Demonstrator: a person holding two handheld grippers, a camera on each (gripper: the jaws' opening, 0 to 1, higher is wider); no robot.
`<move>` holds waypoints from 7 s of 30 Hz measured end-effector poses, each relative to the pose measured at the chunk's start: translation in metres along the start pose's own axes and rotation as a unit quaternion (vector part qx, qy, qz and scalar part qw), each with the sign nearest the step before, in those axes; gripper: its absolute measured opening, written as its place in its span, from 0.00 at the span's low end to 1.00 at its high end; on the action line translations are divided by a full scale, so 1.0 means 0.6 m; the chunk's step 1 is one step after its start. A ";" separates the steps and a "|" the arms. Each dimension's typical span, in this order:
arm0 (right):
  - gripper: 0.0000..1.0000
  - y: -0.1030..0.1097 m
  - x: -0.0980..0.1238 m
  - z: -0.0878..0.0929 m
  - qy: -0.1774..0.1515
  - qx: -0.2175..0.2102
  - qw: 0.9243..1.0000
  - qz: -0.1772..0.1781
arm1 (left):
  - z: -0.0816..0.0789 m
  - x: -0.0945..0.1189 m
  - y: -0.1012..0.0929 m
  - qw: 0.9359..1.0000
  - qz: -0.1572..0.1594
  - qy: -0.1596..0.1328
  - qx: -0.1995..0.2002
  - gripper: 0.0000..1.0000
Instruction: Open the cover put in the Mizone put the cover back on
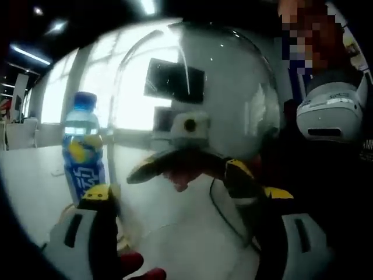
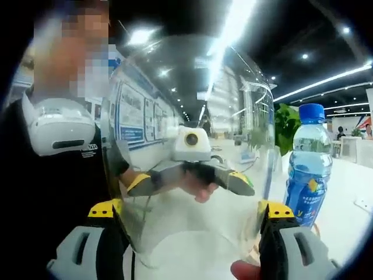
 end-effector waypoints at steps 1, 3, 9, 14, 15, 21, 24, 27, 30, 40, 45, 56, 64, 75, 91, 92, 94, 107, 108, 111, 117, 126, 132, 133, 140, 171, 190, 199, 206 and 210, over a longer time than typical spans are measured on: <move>0.90 0.001 0.000 0.000 -0.002 0.001 1.000 0.000 | 0.001 0.000 -0.002 1.000 0.000 0.000 0.000 0.86; 0.90 0.000 0.000 0.000 -0.005 0.000 1.000 0.000 | 0.002 -0.001 -0.002 1.000 -0.002 -0.002 -0.001 0.86; 0.91 0.003 -0.001 -0.001 -0.005 0.000 1.000 0.000 | 0.001 -0.005 -0.006 1.000 -0.011 0.006 -0.002 0.87; 0.91 0.009 -0.005 -0.005 0.003 -0.003 1.000 0.000 | 0.000 -0.002 -0.009 1.000 -0.011 0.024 0.002 0.87; 0.91 0.008 -0.004 -0.008 0.003 -0.008 1.000 -0.001 | 0.000 -0.002 -0.010 1.000 -0.010 0.023 0.009 0.87; 0.91 0.010 -0.003 -0.027 -0.015 -0.035 0.999 -0.002 | -0.015 0.000 -0.021 0.999 -0.010 0.004 0.037 0.87; 0.91 0.013 -0.001 -0.039 -0.017 -0.027 0.999 -0.005 | -0.030 0.000 -0.030 0.999 -0.015 0.018 0.029 0.87; 0.91 0.015 0.001 -0.059 -0.022 -0.028 0.999 -0.005 | -0.045 0.000 -0.038 0.999 -0.015 0.021 0.031 0.87; 0.91 0.017 0.003 -0.075 -0.020 -0.029 0.999 -0.005 | -0.059 -0.001 -0.045 0.999 -0.015 0.018 0.032 0.87; 0.91 0.018 0.010 -0.125 0.000 -0.026 1.000 -0.016 | -0.107 -0.008 -0.066 0.999 -0.022 0.031 0.031 0.87; 0.91 0.012 0.016 -0.157 -0.008 -0.026 1.000 -0.015 | -0.139 -0.010 -0.075 0.999 -0.023 0.028 0.031 0.87; 0.91 0.009 0.017 -0.233 -0.015 -0.011 1.000 -0.016 | -0.213 -0.008 -0.101 0.999 -0.026 0.026 0.018 0.87; 0.91 -0.005 0.019 -0.286 -0.029 0.003 1.000 -0.011 | -0.266 -0.009 -0.109 0.999 -0.026 0.029 0.003 0.87; 0.91 -0.040 0.025 -0.336 -0.039 0.020 0.999 -0.009 | -0.330 -0.009 -0.093 0.999 -0.028 0.028 -0.016 0.87; 0.91 -0.110 0.027 -0.394 -0.050 0.039 0.998 -0.004 | -0.414 -0.011 -0.049 0.998 -0.029 0.034 -0.036 0.87; 0.91 -0.116 0.028 -0.396 -0.050 0.040 0.998 -0.003 | -0.417 -0.011 -0.045 0.998 -0.027 0.034 -0.036 0.87; 0.91 -0.126 0.028 -0.399 -0.050 0.042 0.998 -0.002 | -0.423 -0.012 -0.037 0.998 -0.026 0.031 -0.038 0.87; 0.91 -0.204 0.036 -0.371 -0.049 0.047 0.998 0.000 | -0.431 -0.032 0.051 0.998 -0.025 0.038 -0.041 0.87; 0.91 -0.213 0.035 -0.360 -0.051 0.045 0.998 -0.001 | -0.425 -0.033 0.059 0.998 -0.026 0.039 -0.039 0.87; 0.91 -0.233 0.034 -0.338 -0.051 0.040 0.998 -0.001 | -0.411 -0.034 0.081 0.998 -0.026 0.039 -0.035 0.87; 0.91 -0.258 0.027 -0.311 -0.045 0.024 0.999 0.001 | -0.393 -0.035 0.120 0.999 -0.022 0.042 -0.018 0.87; 0.91 -0.271 0.029 -0.290 -0.033 0.030 0.999 0.000 | -0.368 -0.042 0.132 0.999 -0.020 0.042 -0.024 0.87; 0.91 -0.277 0.027 -0.269 -0.032 0.034 0.999 -0.001 | -0.354 -0.042 0.148 0.998 -0.022 0.044 -0.028 0.87; 0.91 -0.280 0.028 -0.266 -0.031 0.034 0.999 -0.002 | -0.350 -0.041 0.150 0.998 -0.023 0.044 -0.028 0.87; 0.91 -0.283 0.022 -0.236 -0.025 0.027 0.999 -0.005 | -0.325 -0.039 0.167 0.998 -0.024 0.045 -0.020 0.87; 0.91 -0.281 0.013 -0.123 0.000 0.004 1.000 -0.011 | -0.216 -0.035 0.214 0.998 -0.024 0.053 0.006 0.87; 0.91 -0.279 0.002 -0.054 0.013 -0.011 1.000 -0.021 | -0.150 -0.031 0.235 0.997 -0.031 0.065 0.023 0.87; 0.91 -0.278 -0.005 -0.017 0.021 -0.018 0.999 -0.026 | -0.112 -0.027 0.248 0.995 -0.038 0.086 0.033 0.87; 0.91 -0.279 -0.007 0.000 0.027 -0.015 0.999 -0.026 | -0.093 -0.025 0.257 0.994 -0.041 0.099 0.035 0.87; 0.91 -0.283 -0.009 0.005 0.020 -0.019 0.999 -0.024 | -0.095 -0.026 0.259 0.994 -0.040 0.096 0.037 0.87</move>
Point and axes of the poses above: the point that each gripper's makers call its tool centre point, and the gripper's own axes: x roughly backward along the fingers, y roughly to its left, z roughly out of its underside, the point moved 6 cm from there along x, roughly backward along the fingers, and after that the axes turned 10 degrees about x, right-handed, at the moved point
